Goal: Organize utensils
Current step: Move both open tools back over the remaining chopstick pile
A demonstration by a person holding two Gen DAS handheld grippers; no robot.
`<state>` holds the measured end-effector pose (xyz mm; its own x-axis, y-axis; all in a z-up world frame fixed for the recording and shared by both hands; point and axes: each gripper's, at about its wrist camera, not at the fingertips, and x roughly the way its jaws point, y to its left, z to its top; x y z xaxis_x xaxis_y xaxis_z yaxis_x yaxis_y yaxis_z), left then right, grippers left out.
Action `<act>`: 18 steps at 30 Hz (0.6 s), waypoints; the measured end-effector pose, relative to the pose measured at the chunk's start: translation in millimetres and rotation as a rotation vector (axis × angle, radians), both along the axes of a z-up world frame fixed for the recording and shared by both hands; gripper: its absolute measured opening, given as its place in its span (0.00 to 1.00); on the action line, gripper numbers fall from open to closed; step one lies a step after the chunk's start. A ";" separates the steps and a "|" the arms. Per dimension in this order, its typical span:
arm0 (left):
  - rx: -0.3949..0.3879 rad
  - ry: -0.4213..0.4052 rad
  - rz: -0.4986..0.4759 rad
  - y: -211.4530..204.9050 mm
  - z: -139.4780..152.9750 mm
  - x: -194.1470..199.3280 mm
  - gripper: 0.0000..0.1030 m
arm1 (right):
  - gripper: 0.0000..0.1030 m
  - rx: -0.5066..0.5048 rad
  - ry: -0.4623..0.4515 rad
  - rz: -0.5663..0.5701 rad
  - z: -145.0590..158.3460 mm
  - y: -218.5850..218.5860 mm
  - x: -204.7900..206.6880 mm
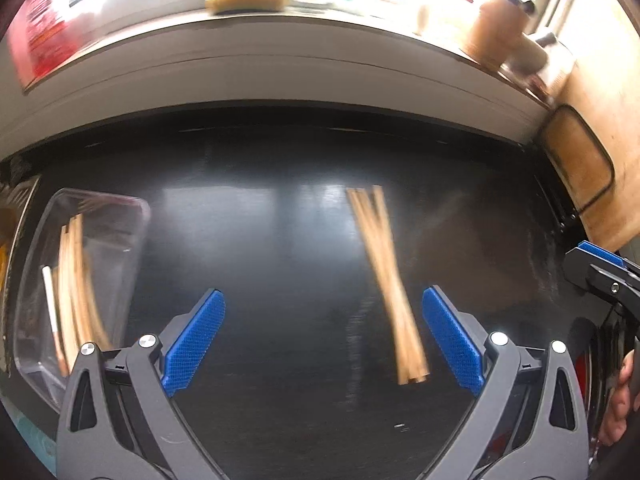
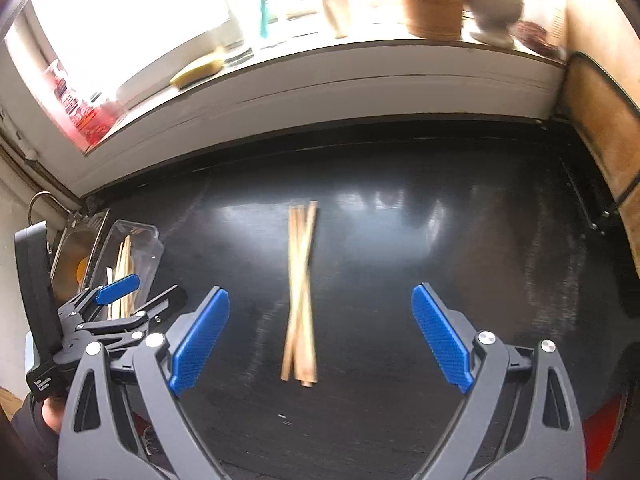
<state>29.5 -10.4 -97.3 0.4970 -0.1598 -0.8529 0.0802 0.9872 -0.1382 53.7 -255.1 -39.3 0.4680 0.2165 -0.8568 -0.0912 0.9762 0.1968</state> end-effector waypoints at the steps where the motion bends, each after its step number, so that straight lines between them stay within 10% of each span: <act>1: 0.002 0.001 -0.006 -8.7 -0.3 0.2 0.94 | 0.88 0.001 0.001 0.000 0.2 -6.3 -0.8; 18: 0.085 0.045 -0.018 -62.7 -39.6 18.4 0.93 | 0.88 0.025 0.044 0.021 -15.3 -38.3 12.2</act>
